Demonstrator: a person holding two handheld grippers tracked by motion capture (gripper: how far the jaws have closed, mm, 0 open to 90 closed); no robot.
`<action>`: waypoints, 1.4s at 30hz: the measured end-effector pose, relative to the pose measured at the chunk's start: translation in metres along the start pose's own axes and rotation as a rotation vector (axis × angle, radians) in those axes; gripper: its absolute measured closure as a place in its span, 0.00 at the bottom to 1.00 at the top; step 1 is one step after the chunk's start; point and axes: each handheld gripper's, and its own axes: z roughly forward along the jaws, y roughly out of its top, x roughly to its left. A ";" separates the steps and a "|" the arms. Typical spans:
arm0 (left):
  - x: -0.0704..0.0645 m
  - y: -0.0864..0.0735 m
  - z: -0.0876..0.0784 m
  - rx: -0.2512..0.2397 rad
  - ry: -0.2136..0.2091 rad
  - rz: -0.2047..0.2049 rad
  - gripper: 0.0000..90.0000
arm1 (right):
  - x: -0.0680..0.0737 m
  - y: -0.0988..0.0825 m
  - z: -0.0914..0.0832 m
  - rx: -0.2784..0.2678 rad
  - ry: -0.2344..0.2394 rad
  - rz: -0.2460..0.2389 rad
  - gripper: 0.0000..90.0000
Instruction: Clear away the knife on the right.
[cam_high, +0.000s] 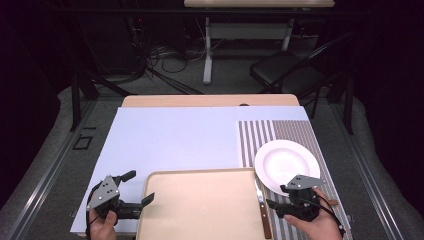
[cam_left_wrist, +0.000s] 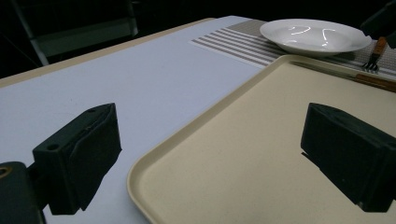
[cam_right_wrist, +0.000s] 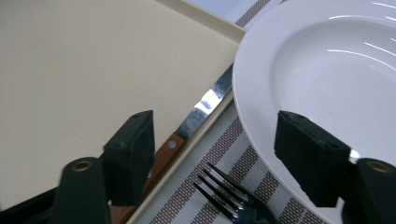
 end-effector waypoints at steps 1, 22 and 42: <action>0.000 0.000 0.000 0.001 0.002 0.000 0.06 | -0.001 -0.001 0.000 0.008 -0.006 0.003 0.29; 0.001 -0.001 0.000 0.006 0.005 -0.006 0.06 | -0.022 -0.019 -0.018 0.008 -0.089 -0.074 0.00; 0.000 -0.001 0.000 0.010 0.008 -0.005 0.06 | -0.021 -0.020 -0.022 0.078 -0.108 -0.222 0.00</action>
